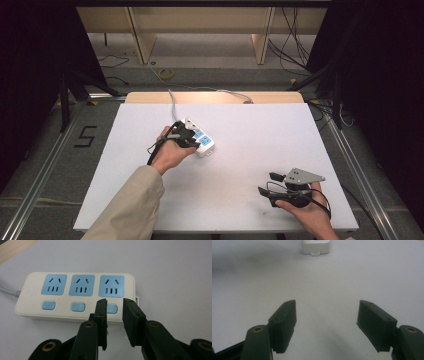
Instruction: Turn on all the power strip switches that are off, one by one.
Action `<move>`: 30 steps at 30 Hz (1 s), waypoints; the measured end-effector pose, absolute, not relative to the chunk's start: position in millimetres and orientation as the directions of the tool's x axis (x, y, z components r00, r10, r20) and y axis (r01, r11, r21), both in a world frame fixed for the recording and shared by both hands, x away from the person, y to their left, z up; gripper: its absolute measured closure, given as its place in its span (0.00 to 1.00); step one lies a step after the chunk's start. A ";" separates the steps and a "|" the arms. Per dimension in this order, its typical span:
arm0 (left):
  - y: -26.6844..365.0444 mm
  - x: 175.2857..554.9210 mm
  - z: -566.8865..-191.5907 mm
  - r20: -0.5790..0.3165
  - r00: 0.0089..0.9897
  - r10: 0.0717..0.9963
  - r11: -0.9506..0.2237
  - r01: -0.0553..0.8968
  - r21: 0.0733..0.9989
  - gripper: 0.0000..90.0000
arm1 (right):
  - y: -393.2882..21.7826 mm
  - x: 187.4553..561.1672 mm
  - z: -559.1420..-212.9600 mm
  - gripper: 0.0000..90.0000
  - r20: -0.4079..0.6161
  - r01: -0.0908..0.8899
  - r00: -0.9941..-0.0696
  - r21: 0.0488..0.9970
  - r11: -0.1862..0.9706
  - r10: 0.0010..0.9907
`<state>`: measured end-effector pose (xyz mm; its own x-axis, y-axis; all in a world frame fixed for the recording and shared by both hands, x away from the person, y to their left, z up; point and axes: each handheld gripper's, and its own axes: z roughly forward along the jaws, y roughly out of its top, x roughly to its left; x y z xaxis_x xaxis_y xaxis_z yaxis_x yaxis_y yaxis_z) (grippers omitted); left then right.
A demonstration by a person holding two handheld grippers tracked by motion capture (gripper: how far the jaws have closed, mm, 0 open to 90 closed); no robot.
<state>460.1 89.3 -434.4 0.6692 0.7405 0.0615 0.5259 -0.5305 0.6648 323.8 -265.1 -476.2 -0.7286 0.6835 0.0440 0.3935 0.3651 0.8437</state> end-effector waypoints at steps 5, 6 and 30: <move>92.8 455.1 -430.6 0.051 0.669 0.742 -0.518 0.523 0.676 0.71 | -265.0 323.8 -476.2 0.36 0.043 0.394 -0.728 0.843 0.366 0.684; 93.7 453.6 -429.9 0.048 0.665 0.745 -0.511 0.522 0.683 0.67 | -265.1 323.9 -476.4 0.36 0.042 0.393 -0.728 0.844 0.366 0.684; 128.1 421.5 -437.8 0.018 0.641 0.768 -0.465 0.537 0.703 0.39 | -264.6 324.8 -476.9 0.36 0.047 0.397 -0.729 0.841 0.366 0.683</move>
